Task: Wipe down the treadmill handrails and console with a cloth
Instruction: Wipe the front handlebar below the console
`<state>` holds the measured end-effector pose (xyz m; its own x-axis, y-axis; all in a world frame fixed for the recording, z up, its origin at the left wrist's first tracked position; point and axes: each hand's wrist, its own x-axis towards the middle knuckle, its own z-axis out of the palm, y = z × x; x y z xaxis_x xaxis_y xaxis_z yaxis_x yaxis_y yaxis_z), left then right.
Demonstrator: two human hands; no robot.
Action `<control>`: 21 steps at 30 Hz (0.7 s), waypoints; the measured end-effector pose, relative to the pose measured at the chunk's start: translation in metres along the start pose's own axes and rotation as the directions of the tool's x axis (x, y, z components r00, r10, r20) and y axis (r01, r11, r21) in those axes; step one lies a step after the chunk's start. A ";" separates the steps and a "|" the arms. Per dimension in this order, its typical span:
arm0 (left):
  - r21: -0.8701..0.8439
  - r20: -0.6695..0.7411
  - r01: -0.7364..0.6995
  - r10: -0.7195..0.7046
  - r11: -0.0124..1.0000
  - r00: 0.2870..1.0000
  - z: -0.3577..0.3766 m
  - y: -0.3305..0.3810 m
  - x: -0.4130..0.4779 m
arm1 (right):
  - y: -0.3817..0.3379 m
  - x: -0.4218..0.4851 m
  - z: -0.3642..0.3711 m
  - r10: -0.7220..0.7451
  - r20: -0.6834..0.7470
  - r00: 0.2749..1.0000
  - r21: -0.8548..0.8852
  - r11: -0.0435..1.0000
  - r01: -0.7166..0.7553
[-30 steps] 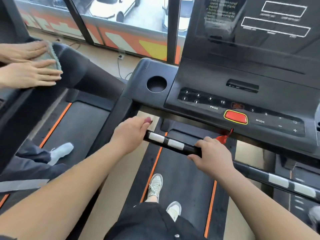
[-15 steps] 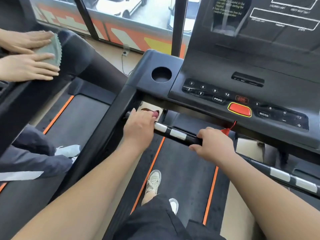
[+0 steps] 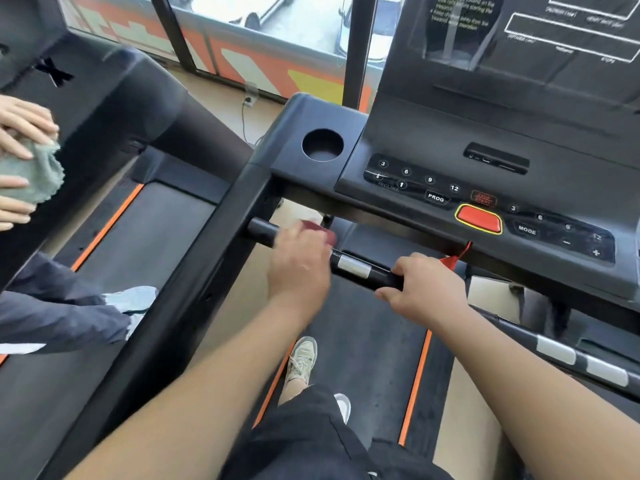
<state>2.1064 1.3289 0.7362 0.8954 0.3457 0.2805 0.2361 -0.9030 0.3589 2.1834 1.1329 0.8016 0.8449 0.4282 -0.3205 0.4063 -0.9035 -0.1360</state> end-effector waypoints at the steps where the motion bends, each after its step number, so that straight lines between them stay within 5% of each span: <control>1: -0.050 0.042 -0.088 0.090 0.995 0.995 0.008 0.021 -0.009 | 0.000 0.000 0.001 0.001 -0.010 1.000 0.007 1.000 -0.001; 4: -0.117 0.065 -0.433 0.442 0.894 0.895 0.025 0.043 -0.033 | 0.001 -0.003 0.004 -0.016 -0.059 0.998 0.000 1.000 0.016; 6: -0.076 0.048 -0.534 0.538 0.842 0.841 0.015 0.016 -0.019 | 0.000 -0.005 0.006 -0.021 -0.080 0.997 -0.010 1.000 0.020; 8: 0.005 0.110 -0.476 0.473 0.879 0.874 0.002 -0.017 -0.006 | 0.000 -0.006 0.007 -0.019 -0.080 0.997 -0.022 1.000 0.018; 11: 0.106 -0.013 -0.173 0.176 0.979 0.984 -0.011 -0.052 0.002 | -0.001 -0.006 0.007 -0.012 -0.080 0.997 -0.024 1.000 0.010; 14: 0.062 -0.057 -0.019 0.022 0.998 0.998 0.005 -0.002 -0.015 | -0.001 -0.006 0.005 0.002 -0.063 0.998 -0.019 1.000 -0.003; 18: -0.126 0.090 -0.439 0.451 0.890 0.888 0.022 0.050 -0.038 | -0.002 -0.007 0.006 0.003 -0.087 0.996 -0.017 1.000 -0.004; 21: -0.109 0.085 -0.527 0.536 0.843 0.840 0.007 0.006 -0.013 | -0.003 -0.007 0.005 -0.001 -0.072 0.997 -0.041 0.999 -0.002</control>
<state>2.0989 1.3169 0.7283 0.9106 -0.2155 0.3527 -0.3142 -0.9153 0.2519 2.1747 1.1327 0.7991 0.8675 0.4292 -0.2515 0.4186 -0.9030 -0.0973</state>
